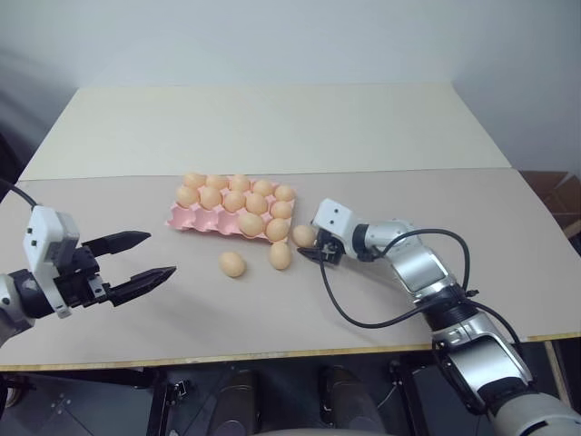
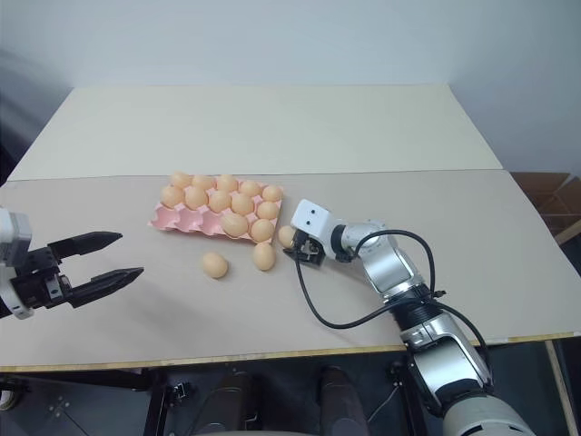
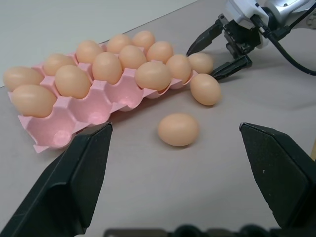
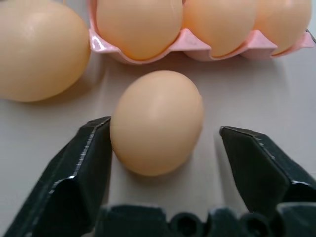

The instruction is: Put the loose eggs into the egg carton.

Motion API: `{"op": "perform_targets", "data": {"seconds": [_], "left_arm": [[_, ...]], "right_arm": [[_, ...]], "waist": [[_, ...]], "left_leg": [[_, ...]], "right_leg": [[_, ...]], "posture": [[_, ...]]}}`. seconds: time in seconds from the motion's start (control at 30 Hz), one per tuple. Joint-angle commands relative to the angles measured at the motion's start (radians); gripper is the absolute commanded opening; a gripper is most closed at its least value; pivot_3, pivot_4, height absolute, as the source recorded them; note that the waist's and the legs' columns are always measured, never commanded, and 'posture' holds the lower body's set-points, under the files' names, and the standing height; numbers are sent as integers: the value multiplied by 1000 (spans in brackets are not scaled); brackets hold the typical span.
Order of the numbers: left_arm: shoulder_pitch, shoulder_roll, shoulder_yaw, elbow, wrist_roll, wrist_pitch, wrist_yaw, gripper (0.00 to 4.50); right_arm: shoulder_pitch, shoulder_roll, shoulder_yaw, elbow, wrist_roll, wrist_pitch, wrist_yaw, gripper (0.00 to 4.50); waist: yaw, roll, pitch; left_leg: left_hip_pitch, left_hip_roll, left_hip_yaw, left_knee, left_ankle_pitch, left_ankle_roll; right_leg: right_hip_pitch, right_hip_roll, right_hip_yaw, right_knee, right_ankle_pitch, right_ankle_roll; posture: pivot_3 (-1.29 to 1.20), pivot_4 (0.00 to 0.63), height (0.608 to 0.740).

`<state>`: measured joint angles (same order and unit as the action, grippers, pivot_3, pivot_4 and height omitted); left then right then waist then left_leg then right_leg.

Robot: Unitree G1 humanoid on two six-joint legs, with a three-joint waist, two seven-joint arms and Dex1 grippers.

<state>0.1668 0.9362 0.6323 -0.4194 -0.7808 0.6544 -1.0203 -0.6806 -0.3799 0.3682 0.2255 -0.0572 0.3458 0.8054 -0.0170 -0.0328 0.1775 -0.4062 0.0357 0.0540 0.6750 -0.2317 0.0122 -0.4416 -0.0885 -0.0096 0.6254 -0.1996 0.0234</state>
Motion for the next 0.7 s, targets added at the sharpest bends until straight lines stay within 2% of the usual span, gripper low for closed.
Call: {"op": "perform_targets", "data": {"seconds": [0.03,0.07,0.13,0.37,0.53,0.7], "left_arm": [[5,12,27,-26,-16,-4,-18,4500],[9,13,27,-29,-18,-5,-26,4500],[14,11,29,-32,-24,-8,-39,4500],[-24,11,25,0,-38,-17,-57,4500],[-71,-6,14,60,12,-48,-8,4500],[-65,-35,27,62,23,-58,30,4500]], "right_arm": [[-14,-4,-40,-31,16,-11,5,2633],[-14,-11,-48,-39,17,-7,3,2256],[-14,-25,-66,-59,21,2,2,1876],[-57,-69,-124,-150,48,42,21,1876],[-145,12,-101,-203,75,65,24,1876],[-236,155,-39,-89,47,36,-20,1876]], "waist": [[0,0,0],[0,0,0],[0,0,0],[2,0,0],[-15,0,0],[-20,0,0]], "left_leg": [[0,0,0,0,0,0],[0,0,0,0,0,0],[0,0,0,0,0,0],[0,0,0,0,0,0],[1,3,0,0,0,0],[0,8,-1,0,-1,-1]], "right_leg": [[0,0,0,0,0,0],[0,0,0,0,0,1],[0,0,0,0,1,-1],[0,0,0,0,1,-1],[-1,3,0,1,1,0],[-1,9,1,1,4,-6]], "posture": [[0,150,740],[0,150,740],[0,150,740],[0,150,740],[0,150,740],[0,150,740]]}}
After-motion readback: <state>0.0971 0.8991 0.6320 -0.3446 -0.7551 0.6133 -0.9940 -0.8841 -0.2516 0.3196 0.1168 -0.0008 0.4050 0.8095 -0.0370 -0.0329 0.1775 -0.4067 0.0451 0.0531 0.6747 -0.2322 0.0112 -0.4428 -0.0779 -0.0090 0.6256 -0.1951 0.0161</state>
